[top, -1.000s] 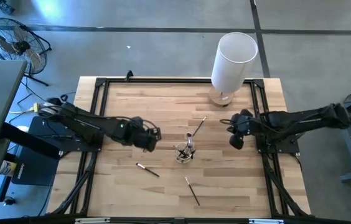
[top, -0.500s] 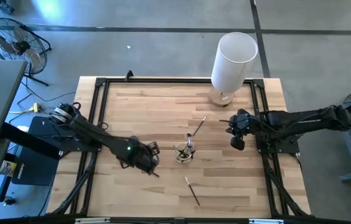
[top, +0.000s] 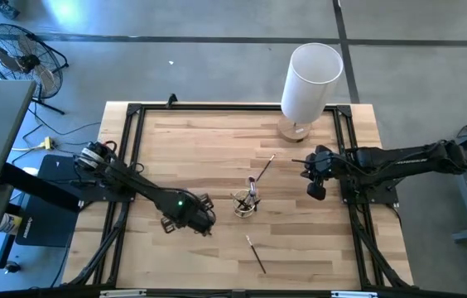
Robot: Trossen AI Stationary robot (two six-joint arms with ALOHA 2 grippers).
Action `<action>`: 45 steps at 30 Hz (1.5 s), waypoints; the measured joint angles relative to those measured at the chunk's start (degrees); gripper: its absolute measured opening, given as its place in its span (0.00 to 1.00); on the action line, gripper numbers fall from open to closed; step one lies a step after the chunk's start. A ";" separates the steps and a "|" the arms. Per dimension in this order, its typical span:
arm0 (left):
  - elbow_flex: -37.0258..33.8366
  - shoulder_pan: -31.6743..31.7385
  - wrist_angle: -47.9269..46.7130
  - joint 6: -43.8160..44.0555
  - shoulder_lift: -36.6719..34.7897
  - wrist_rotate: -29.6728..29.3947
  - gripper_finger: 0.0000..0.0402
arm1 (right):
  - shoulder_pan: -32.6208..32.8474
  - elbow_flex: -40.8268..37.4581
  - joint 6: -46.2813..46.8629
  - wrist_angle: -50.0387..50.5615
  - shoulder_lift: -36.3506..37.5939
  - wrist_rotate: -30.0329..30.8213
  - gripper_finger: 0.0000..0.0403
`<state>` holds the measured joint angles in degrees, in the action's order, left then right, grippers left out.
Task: Put items in baskets/containers
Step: Put the eyeshadow brush into the mesh organizer
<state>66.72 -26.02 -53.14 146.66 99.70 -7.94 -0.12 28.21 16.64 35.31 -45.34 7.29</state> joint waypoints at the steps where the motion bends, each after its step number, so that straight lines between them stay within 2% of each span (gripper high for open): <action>1: 0.01 0.00 -0.26 0.59 0.31 2.25 0.49 | 0.00 0.00 -0.03 0.00 0.00 -0.19 0.01; 4: -0.02 -0.01 -2.08 1.75 0.87 5.45 0.49 | 0.00 0.00 -0.07 0.00 -0.02 -0.37 0.01; 10: 0.02 0.13 -4.34 3.75 0.70 3.34 0.49 | 0.00 0.00 -0.17 -0.02 0.04 -0.42 0.00; 22: -0.03 0.13 -6.50 5.16 0.83 4.63 0.49 | 0.00 0.00 -0.17 -0.02 0.04 -0.42 0.01; 30: -0.09 0.13 -3.83 6.88 5.65 7.59 0.49 | 0.00 0.00 -0.16 -0.04 0.04 -0.54 0.01; 37: 0.13 0.90 -2.82 6.83 7.44 7.68 0.49 | 0.00 0.00 -0.17 -0.07 0.04 -0.70 0.01; 45: 0.13 0.81 -4.03 3.03 7.56 4.61 0.49 | 0.00 0.00 -0.17 -0.09 0.04 -0.69 0.01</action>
<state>66.85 -25.21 -57.18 149.68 107.26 -3.33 -0.12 28.21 16.47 35.22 -45.30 6.61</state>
